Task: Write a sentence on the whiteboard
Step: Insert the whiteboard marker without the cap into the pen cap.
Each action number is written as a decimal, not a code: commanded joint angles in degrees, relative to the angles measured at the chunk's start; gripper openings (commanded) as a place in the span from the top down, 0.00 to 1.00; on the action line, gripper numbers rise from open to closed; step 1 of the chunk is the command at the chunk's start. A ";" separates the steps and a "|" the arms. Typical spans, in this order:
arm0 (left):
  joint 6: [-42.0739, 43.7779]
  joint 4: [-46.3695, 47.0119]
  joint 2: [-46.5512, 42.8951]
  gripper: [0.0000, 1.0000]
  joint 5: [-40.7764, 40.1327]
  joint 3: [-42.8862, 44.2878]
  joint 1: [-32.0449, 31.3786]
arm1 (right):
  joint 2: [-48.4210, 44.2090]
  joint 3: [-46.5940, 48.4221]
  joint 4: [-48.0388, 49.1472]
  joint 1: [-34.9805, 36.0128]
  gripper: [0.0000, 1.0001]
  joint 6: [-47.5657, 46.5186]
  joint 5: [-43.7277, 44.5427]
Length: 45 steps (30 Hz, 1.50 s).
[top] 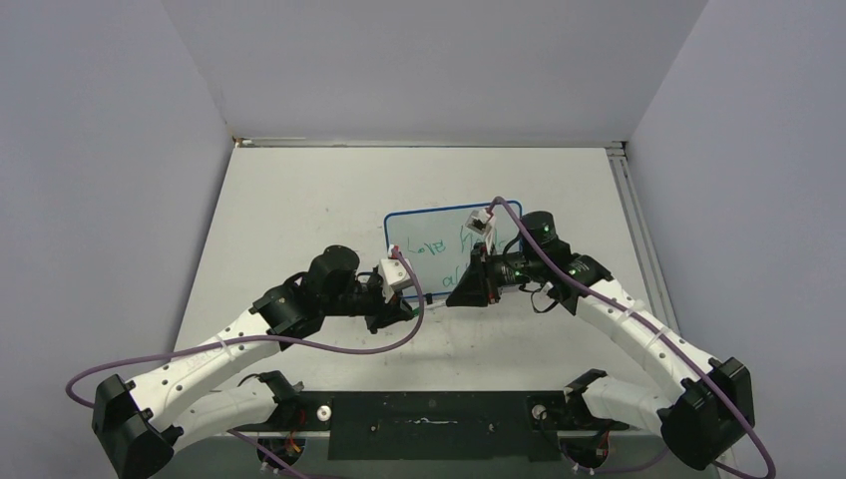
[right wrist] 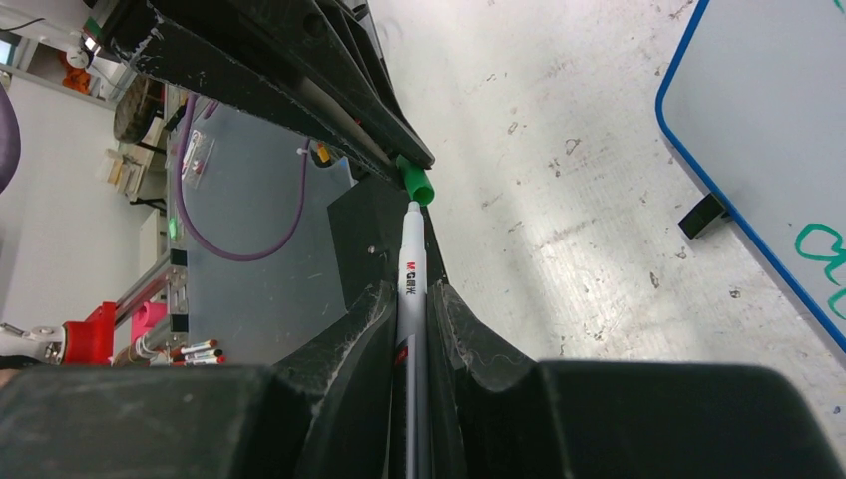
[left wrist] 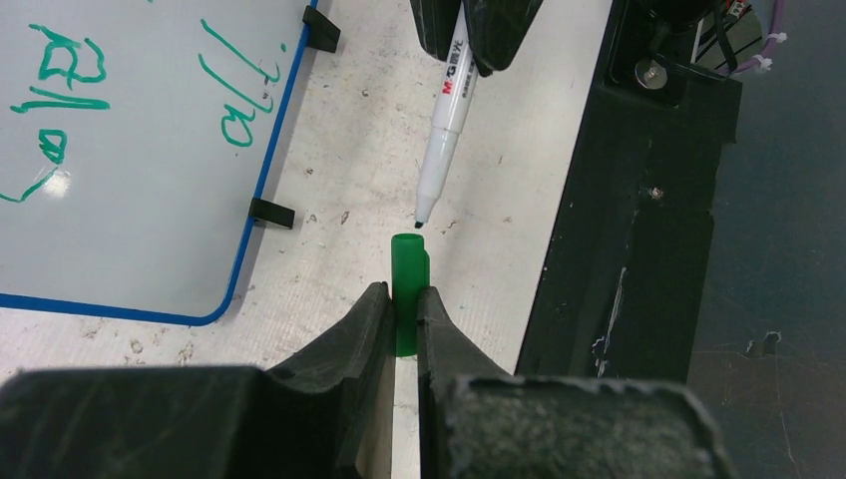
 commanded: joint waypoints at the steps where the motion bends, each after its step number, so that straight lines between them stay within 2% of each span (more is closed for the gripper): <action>1: 0.63 2.20 0.04 1.00 1.47 0.23 -0.22 | -1.85 1.92 2.23 -1.13 0.95 -1.26 -1.73; 17: 0.71 2.23 -0.01 1.00 1.46 0.35 -0.35 | 0.34 1.15 3.90 1.12 0.95 -0.76 -1.84; 45: 0.71 2.18 -0.23 1.00 0.99 0.30 -0.89 | -0.23 0.67 2.56 -0.13 0.95 -2.05 0.05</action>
